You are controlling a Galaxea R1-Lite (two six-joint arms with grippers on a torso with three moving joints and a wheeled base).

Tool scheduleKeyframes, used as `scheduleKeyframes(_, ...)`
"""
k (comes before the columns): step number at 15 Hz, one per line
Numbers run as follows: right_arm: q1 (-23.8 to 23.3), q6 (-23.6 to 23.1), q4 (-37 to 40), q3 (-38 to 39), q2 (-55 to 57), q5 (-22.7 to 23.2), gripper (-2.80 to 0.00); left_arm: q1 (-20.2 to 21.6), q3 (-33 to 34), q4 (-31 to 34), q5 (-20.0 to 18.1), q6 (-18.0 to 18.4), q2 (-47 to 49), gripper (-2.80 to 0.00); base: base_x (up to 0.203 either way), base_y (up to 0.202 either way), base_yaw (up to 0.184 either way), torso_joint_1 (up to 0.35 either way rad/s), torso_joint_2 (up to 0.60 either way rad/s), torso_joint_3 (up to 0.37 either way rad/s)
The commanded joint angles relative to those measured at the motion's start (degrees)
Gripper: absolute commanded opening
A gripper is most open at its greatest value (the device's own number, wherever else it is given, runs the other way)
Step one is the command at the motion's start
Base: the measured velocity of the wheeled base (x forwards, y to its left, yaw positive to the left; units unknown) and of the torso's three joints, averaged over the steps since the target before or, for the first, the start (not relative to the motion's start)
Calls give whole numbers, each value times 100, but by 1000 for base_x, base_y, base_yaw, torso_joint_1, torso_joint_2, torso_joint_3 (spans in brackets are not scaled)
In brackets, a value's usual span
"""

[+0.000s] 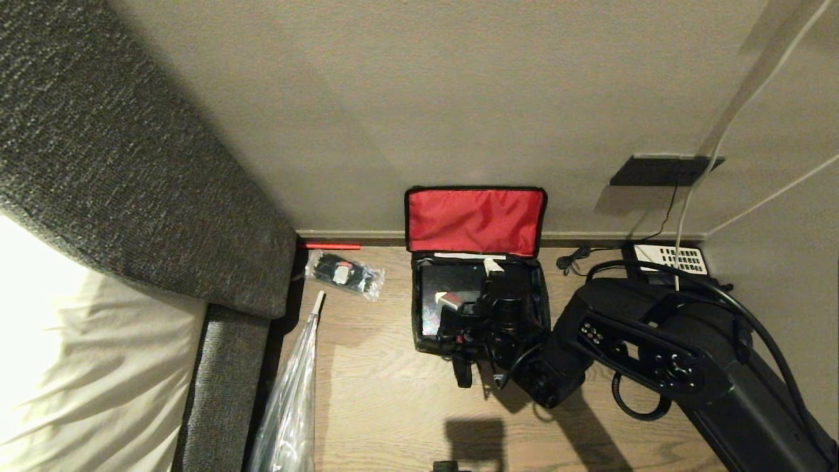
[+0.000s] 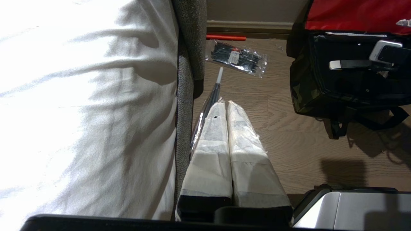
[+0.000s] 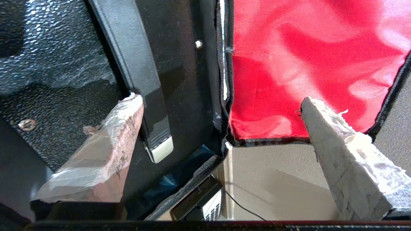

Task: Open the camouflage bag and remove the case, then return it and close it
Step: Grip the handle

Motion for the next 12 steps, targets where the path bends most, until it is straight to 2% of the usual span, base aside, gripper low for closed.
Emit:
scheduleKeyframes(1, 3, -45, -36, 2, -9, -14, 0, 2, 0, 1, 9, 0, 0, -280, 0, 0, 0, 0, 0, 0)
scheduleKeyframes(5, 3, -45, -36, 19, 9, -14, 0, 2, 8, -8, 18, -105, 0, -280, 0, 0, 0, 1, 1, -19)
scheduleKeyframes(12, 3, -45, -44, 2, -9, -14, 0, 2, 0, -17, 26, -158, 0, -280, 0, 0, 0, 3, 2, -114)
